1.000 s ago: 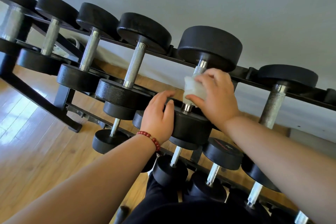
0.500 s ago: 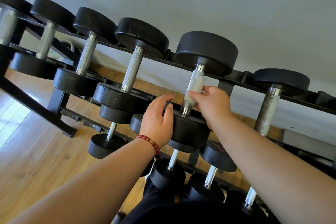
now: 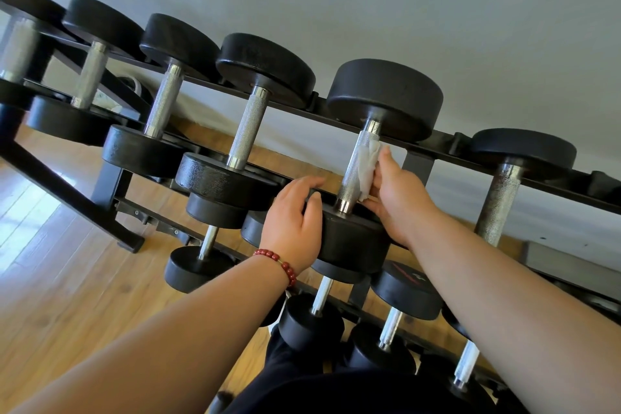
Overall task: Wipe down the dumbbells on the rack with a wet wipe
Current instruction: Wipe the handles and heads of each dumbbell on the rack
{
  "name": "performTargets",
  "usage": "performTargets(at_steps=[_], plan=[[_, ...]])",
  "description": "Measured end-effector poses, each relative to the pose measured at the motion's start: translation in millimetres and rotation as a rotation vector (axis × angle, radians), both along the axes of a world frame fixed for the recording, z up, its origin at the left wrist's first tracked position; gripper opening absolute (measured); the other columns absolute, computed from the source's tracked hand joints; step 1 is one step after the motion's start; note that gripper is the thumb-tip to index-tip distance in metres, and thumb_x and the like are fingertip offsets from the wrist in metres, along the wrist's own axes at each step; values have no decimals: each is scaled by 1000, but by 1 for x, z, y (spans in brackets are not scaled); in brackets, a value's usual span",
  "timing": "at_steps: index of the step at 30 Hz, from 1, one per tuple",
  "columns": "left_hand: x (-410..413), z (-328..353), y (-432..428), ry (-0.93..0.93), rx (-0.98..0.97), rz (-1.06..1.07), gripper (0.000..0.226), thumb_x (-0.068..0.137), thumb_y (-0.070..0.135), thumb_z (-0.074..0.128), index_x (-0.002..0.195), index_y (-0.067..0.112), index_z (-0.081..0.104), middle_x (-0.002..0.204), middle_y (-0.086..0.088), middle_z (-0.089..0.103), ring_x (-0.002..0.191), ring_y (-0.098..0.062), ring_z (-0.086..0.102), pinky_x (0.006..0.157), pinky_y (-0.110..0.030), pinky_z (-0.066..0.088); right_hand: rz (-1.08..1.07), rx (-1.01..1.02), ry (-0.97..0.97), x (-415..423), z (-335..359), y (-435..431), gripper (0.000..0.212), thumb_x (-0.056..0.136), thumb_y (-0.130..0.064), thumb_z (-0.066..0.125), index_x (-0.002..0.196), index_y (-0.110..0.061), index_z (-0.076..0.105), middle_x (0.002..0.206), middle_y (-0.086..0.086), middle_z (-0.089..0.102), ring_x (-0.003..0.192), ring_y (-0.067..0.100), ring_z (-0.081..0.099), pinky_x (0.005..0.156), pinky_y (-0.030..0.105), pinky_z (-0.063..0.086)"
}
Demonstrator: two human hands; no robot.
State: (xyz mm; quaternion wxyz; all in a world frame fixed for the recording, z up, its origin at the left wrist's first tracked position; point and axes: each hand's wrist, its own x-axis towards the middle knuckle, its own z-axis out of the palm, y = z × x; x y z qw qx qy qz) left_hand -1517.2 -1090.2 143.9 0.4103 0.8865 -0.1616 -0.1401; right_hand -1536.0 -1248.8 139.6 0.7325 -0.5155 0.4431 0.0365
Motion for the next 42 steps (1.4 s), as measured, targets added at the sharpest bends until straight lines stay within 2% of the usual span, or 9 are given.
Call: performTargets(at_steps=[3,10,14,19,22,25,32,37,42], plan=[[0,0,-1,-1,0,4,34,102,17,37,128,21,58,128,6,56,124,-10,46,107,-31,36,-33,-69,5,1,-2,1,37,99,-42,50,123,-16,61,115,9,67,98,22,66,90,38,56],[-1,1,-1,-10,-5,10,35,101,20,34,127,22,58,126,9,56,125,-10,46,108,-31,35,19,15,-12,10,-2,2,38,93,-51,55,114,-20,62,112,7,67,103,25,65,93,41,54],[-1,2,-2,-9,-1,12,34,102,19,35,127,22,58,124,10,55,123,-8,46,106,-29,35,104,-299,-79,16,-3,0,37,99,-49,46,119,-21,57,111,2,63,102,17,61,79,27,49],[-2,1,-1,-15,-9,1,40,97,26,32,127,22,58,118,16,52,119,-4,45,105,-28,35,201,-363,-78,13,-8,1,40,93,-51,52,120,-21,57,109,2,64,96,15,61,77,28,51],[-2,2,-1,-12,-13,5,40,98,26,32,127,22,58,120,14,53,121,-8,46,106,-30,36,27,-274,-99,31,3,-9,52,74,-65,62,99,-19,66,101,5,70,96,23,67,91,45,53],[-2,2,-2,8,-3,7,36,101,22,33,128,22,57,121,13,53,123,-9,47,108,-33,37,-69,-197,-116,39,1,-9,29,87,-47,64,96,-20,67,97,1,71,95,19,67,94,42,53],[-1,3,-2,-4,-12,1,47,92,33,28,127,23,58,118,14,54,121,-10,48,107,-36,40,-169,76,-166,42,7,-24,17,87,-21,72,98,-11,63,115,13,67,107,29,65,98,46,51],[-1,0,0,0,-11,-5,38,99,24,33,128,22,57,120,12,55,122,-11,48,107,-37,39,-278,152,-113,35,-2,-9,21,86,-23,74,100,-13,63,104,8,69,98,22,67,92,38,53],[0,1,-1,15,6,9,34,102,17,36,129,21,57,121,12,54,123,-10,47,108,-35,38,-280,176,-151,38,1,-22,26,80,-29,79,96,-17,63,110,8,69,100,23,67,89,39,55]])
